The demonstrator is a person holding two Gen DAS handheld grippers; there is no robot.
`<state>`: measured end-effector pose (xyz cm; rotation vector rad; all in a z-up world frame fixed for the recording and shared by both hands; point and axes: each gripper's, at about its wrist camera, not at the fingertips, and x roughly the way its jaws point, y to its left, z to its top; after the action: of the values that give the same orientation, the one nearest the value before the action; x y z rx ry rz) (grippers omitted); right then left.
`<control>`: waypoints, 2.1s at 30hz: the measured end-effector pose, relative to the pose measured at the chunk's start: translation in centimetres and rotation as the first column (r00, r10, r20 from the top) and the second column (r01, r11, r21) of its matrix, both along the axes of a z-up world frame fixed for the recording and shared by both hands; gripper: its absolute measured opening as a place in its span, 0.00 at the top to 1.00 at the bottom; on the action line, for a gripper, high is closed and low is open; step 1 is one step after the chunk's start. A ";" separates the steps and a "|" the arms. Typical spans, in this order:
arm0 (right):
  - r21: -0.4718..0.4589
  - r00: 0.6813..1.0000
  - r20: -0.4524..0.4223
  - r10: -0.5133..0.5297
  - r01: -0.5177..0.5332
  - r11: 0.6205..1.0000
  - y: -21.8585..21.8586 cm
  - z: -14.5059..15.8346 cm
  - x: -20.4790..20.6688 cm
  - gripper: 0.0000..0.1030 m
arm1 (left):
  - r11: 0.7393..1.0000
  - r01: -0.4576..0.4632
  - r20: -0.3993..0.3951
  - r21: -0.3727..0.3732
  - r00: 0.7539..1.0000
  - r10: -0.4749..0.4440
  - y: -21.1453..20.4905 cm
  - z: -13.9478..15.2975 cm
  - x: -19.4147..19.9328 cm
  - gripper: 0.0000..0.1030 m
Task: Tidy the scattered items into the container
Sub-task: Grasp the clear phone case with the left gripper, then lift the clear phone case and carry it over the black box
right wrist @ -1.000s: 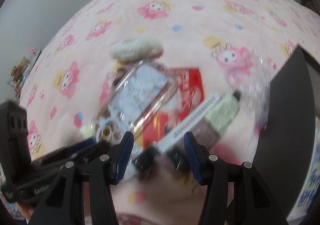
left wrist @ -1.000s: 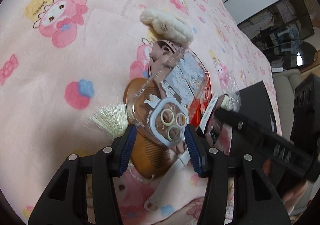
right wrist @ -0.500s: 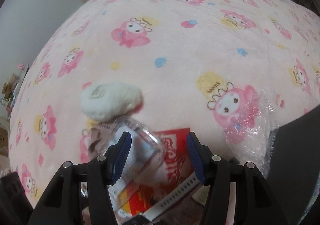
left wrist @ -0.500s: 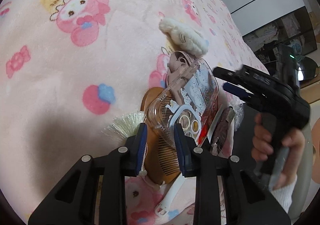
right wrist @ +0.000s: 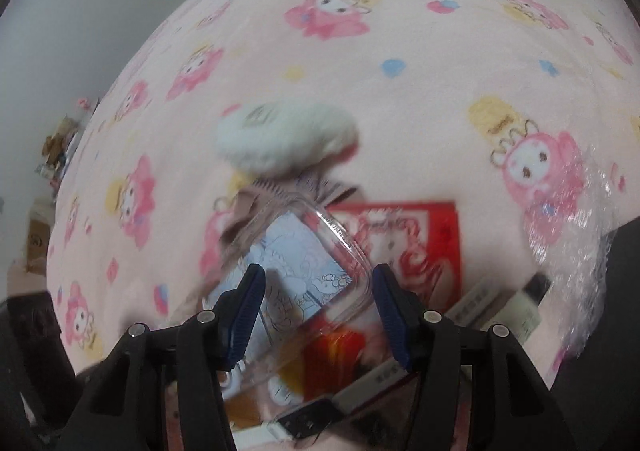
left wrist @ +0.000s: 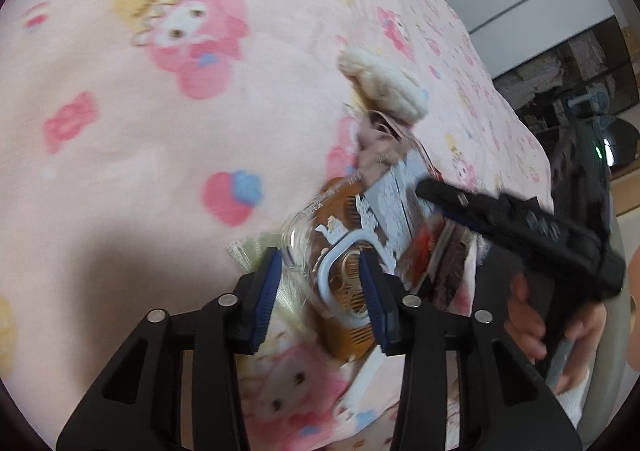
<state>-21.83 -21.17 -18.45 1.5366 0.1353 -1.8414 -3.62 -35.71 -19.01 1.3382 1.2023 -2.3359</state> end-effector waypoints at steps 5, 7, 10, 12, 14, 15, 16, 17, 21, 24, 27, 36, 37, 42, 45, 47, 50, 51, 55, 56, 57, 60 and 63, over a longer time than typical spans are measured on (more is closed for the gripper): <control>-0.022 0.991 0.075 0.108 -0.107 0.994 0.9 -0.1 4.7 0.49 | 0.998 -0.058 0.020 -0.028 0.998 0.059 -1.9 0.4 2.6 0.56; -0.034 0.986 0.098 0.134 -0.131 0.991 1.3 -0.2 5.8 0.49 | 0.998 -0.063 0.025 -0.007 0.998 0.064 -2.6 0.2 3.3 0.56; -0.023 0.993 0.086 0.077 -0.075 0.997 1.9 0.1 5.2 0.49 | 0.996 -0.069 0.060 -0.051 0.996 0.072 -2.5 0.2 3.7 0.56; -0.007 0.998 0.046 0.039 -0.039 0.999 1.8 0.2 4.2 0.49 | 0.995 -0.069 0.065 -0.069 0.995 0.073 -2.0 0.3 3.5 0.56; -0.018 0.998 0.043 0.039 -0.038 0.999 1.4 0.0 3.6 0.49 | 0.995 -0.064 0.078 -0.077 0.994 0.070 -1.7 0.0 3.2 0.56; -0.031 0.998 0.051 0.048 -0.046 0.998 1.0 -0.1 3.5 0.49 | 0.995 -0.061 0.088 -0.074 0.994 0.067 -1.5 -0.3 2.9 0.56; -0.040 0.997 0.057 0.059 -0.057 0.998 0.6 -0.3 3.4 0.49 | 0.996 -0.058 0.092 -0.067 0.994 0.064 -1.5 -0.6 2.8 0.56; -0.043 0.995 0.063 0.074 -0.072 0.996 0.1 -0.5 3.5 0.49 | 0.997 -0.055 0.092 -0.057 0.994 0.060 -1.3 -0.6 2.7 0.56; -0.010 0.995 0.026 0.099 -0.099 0.995 0.0 0.0 5.1 0.52 | 0.994 -0.039 0.097 -0.100 0.994 0.049 -0.5 0.7 2.4 0.51; -0.039 0.997 0.027 0.078 -0.077 0.996 1.3 1.4 5.8 0.52 | 0.995 -0.021 0.074 -0.102 0.997 0.028 0.1 2.4 2.6 0.51; -0.077 0.999 -0.008 0.044 -0.045 0.996 3.2 4.1 6.4 0.52 | 0.993 0.013 0.035 -0.114 0.999 -0.009 1.3 4.8 2.4 0.51; -0.167 0.983 -0.147 -0.107 0.082 0.982 13.3 12.2 8.3 0.52 | 0.973 0.167 -0.117 -0.157 0.976 -0.186 9.3 11.5 -0.4 0.51; -0.168 0.979 -0.160 -0.129 0.101 0.980 14.7 12.8 8.5 0.52 | 0.968 0.194 -0.131 -0.156 0.968 -0.215 10.9 12.0 -1.1 0.51; -0.149 0.945 -0.213 -0.249 0.220 0.964 22.6 14.3 8.4 0.52 | 0.929 0.323 -0.164 -0.179 0.922 -0.352 18.4 13.9 -4.3 0.51; -0.138 0.923 -0.219 -0.318 0.293 0.946 27.0 14.0 7.9 0.52 | 0.898 0.389 -0.158 -0.206 0.892 -0.423 22.8 14.2 -6.9 0.51; -0.107 0.910 -0.232 -0.344 0.327 0.939 29.3 13.4 7.2 0.52 | 0.881 0.427 -0.142 -0.204 0.877 -0.458 25.4 13.5 -8.8 0.51; -0.042 0.898 -0.233 -0.374 0.375 0.926 31.8 11.3 5.4 0.52 | 0.866 0.472 -0.129 -0.166 0.860 -0.494 28.0 12.0 -11.3 0.51; -0.023 0.897 -0.222 -0.382 0.386 0.922 32.4 10.5 4.7 0.52 | 0.863 0.481 -0.127 -0.155 0.857 -0.500 28.7 11.6 -12.0 0.51; 0.002 0.903 -0.179 -0.391 0.397 0.918 34.2 8.1 2.5 0.52 | 0.834 0.509 -0.091 -0.212 0.839 -0.536 31.2 10.7 -13.8 0.51; 0.001 0.902 -0.178 -0.393 0.400 0.917 34.4 7.8 2.3 0.52 | 0.828 0.515 -0.072 -0.223 0.838 -0.541 31.4 10.4 -14.1 0.51; -0.004 0.900 -0.177 -0.398 0.404 0.915 34.7 7.5 2.1 0.52 | 0.817 0.522 -0.046 -0.244 0.836 -0.547 32.0 10.0 -14.4 0.51; -0.021 0.894 -0.176 -0.411 0.414 0.910 35.5 6.9 2.0 0.52 | 0.796 0.534 0.010 -0.285 0.832 -0.554 33.3 9.0 -14.9 0.51; -0.020 0.891 -0.181 -0.417 0.421 0.907 36.1 6.6 1.9 0.52 | 0.792 0.544 0.021 -0.279 0.827 -0.561 33.9 7.9 -14.8 0.51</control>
<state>-19.89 14.95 -11.90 1.4923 -0.1059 -2.3268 -18.46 -1.77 -11.08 1.6930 0.4890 -2.8151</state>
